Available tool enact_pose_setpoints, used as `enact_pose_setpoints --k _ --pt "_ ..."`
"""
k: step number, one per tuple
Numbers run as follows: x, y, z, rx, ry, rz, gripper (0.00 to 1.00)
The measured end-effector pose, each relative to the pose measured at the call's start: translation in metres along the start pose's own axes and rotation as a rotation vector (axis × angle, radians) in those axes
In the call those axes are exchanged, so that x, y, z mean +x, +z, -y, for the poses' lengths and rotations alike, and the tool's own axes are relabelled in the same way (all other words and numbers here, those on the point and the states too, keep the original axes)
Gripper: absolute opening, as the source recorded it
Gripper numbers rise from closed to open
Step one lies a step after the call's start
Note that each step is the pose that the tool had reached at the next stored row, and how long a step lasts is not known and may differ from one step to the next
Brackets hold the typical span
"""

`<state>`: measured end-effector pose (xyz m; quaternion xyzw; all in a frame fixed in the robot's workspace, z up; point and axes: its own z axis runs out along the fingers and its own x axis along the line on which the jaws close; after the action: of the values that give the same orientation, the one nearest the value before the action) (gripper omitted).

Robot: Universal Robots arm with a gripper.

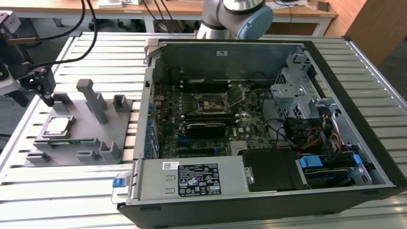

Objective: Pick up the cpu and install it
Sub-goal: 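Pick up the cpu and move it towards the insertion slot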

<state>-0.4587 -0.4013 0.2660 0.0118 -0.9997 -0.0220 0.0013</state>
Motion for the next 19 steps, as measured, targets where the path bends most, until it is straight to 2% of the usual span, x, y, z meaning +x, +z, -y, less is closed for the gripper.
enact_pose_setpoints --k 3,4,7,19 --pt "0.0 0.0055 0.0002 -0.0001 0.0 0.0001 0.6" --pt "0.0 0.0074 0.0003 -0.0001 0.0 0.0002 0.66" --pt "-0.0001 0.0119 0.0005 0.0 0.0 0.0001 0.66" --pt "0.0 0.0203 0.0024 0.0008 -0.014 -0.0005 0.66"
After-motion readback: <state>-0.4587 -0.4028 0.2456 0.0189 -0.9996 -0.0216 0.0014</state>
